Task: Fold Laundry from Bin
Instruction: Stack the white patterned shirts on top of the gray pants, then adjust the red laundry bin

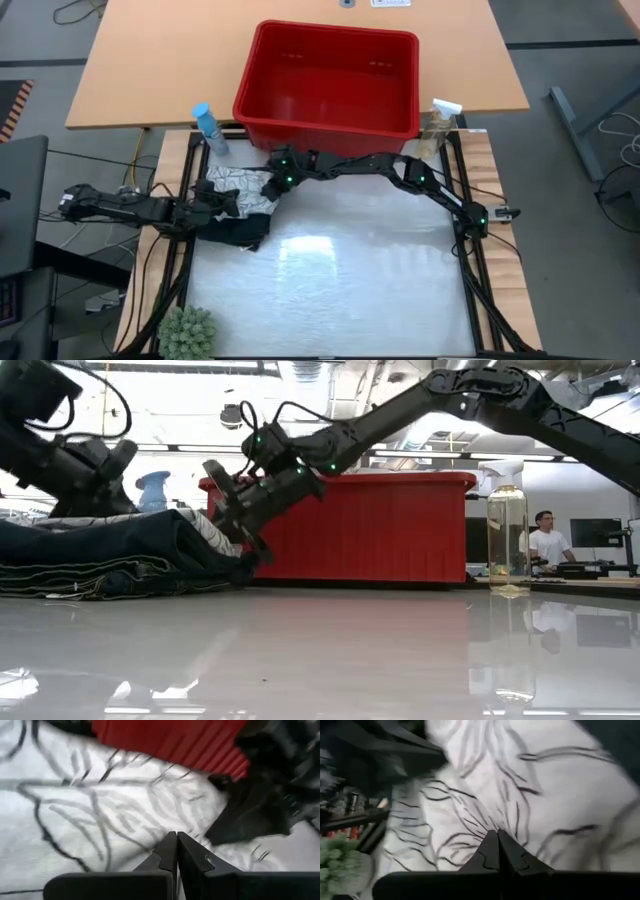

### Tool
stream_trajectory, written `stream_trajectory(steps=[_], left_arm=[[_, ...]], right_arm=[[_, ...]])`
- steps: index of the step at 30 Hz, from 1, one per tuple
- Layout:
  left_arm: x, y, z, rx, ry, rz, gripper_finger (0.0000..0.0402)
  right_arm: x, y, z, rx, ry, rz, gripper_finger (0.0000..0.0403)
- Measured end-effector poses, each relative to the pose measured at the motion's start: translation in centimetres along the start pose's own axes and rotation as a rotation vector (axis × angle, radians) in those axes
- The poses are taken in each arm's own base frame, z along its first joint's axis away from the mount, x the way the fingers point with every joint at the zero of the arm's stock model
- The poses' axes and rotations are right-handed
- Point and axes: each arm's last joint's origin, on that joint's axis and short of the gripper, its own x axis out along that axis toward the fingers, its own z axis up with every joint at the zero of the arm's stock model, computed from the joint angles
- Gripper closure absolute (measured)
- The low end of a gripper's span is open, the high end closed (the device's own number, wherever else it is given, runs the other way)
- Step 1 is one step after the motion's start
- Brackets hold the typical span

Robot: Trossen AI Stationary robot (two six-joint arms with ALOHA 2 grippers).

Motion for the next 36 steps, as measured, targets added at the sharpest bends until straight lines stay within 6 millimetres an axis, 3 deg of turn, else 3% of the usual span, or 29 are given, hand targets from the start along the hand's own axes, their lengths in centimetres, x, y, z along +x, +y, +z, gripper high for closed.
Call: stream_trajectory(steps=[3,10,20,22,28,33,36], left_arm=[[0.1,0.1,-0.2,0.005,0.012,0.004,0.0401],[0.0,0.0,0.3,0.004,0.005,0.028,0.0402],[-4.0,-4.8,8.2,0.004,-0.134,-0.139,0.0401],[-5.0,-5.7,9.9,-0.01,-0.159,-0.205,0.0401],[-7.1,-7.8,14.0,-0.021,-0.321,-0.292,0.0402],[-6.9,-9.3,15.0,0.035,-0.451,-0.223,0.0401],[-6.3,-10.4,15.1,0.087,-0.491,-0.198,0.0401]], right_arm=[[0.0,-1.1,-0.5,0.01,0.018,-0.02,0.0389],[-0.2,-0.6,-0.1,0.015,0.031,0.037,0.0387],[-5.1,3.0,6.3,-0.071,-0.018,0.189,0.0372],[-6.5,3.4,7.6,-0.122,-0.031,0.19,0.0369],[-14.5,4.0,11.5,-0.217,-0.17,0.15,0.0378],[-20.7,4.3,14.1,-0.281,-0.326,0.062,0.038],[-23.3,4.4,15.0,-0.316,-0.399,0.0,0.0375]])
